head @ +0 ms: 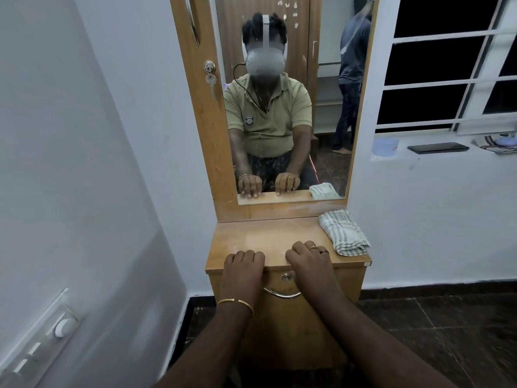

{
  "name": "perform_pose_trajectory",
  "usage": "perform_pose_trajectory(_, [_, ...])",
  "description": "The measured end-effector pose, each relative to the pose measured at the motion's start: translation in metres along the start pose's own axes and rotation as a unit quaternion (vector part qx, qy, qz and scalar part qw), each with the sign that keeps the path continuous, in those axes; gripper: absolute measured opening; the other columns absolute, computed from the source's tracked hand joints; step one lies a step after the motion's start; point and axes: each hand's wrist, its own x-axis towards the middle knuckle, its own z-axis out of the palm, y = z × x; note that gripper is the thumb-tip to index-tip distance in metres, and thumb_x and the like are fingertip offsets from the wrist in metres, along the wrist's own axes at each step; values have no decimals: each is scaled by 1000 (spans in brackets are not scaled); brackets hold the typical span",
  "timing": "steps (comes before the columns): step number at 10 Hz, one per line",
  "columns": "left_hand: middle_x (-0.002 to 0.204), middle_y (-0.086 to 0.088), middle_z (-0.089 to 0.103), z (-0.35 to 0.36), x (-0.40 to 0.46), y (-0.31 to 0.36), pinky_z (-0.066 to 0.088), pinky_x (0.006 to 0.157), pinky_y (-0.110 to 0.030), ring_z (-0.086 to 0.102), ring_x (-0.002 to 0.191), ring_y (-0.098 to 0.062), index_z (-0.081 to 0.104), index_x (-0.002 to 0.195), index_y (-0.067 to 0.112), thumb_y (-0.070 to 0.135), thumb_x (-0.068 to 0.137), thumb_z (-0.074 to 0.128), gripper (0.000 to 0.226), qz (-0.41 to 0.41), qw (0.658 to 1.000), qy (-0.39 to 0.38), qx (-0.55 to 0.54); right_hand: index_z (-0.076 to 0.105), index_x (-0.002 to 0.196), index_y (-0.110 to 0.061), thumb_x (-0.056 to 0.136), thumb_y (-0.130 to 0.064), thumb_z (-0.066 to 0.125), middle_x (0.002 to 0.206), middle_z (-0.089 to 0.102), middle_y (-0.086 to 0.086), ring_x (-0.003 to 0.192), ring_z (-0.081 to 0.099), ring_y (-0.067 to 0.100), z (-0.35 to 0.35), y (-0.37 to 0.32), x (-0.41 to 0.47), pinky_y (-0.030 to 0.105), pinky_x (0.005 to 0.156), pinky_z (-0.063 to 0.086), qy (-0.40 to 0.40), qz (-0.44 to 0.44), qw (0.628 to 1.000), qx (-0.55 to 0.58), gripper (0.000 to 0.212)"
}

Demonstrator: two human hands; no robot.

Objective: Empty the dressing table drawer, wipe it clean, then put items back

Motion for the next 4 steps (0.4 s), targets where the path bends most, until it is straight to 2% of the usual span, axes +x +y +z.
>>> perform_pose_trajectory(1, [119,-4,58,-3,-1,1,37,100,-34,51,113,-25,49,112,20,13,98,44,17,2,1000,-14,0,62,84,-24,58,-21,88,87,59,-3,83,59,22,0,-2,-4,37,72,49,-2,14,1000,0,37])
perform_pose_trajectory(2, [116,-2,59,-10,-2,4,40,97,-35,52,110,-24,51,108,23,18,95,50,14,-6,999,-38,-16,62,92,-25,68,-26,84,93,59,-3,90,58,21,-3,-5,-10,37,77,49,-13,21,1000,-5,32])
perform_pose_trajectory(3, [114,-2,60,-26,-2,2,41,96,-37,52,110,-24,53,108,23,17,92,52,18,-19,994,-94,-52,57,112,-24,88,-36,66,114,54,0,111,51,24,-20,-7,-14,40,93,42,-30,3,1000,3,29])
perform_pose_trajectory(4, [129,-3,57,-44,-1,-2,32,106,-44,47,123,-26,52,124,22,29,93,47,32,4,990,-137,-34,53,124,-22,94,-43,52,125,50,3,120,46,26,-31,-6,-17,43,99,39,-36,-3,999,-15,36])
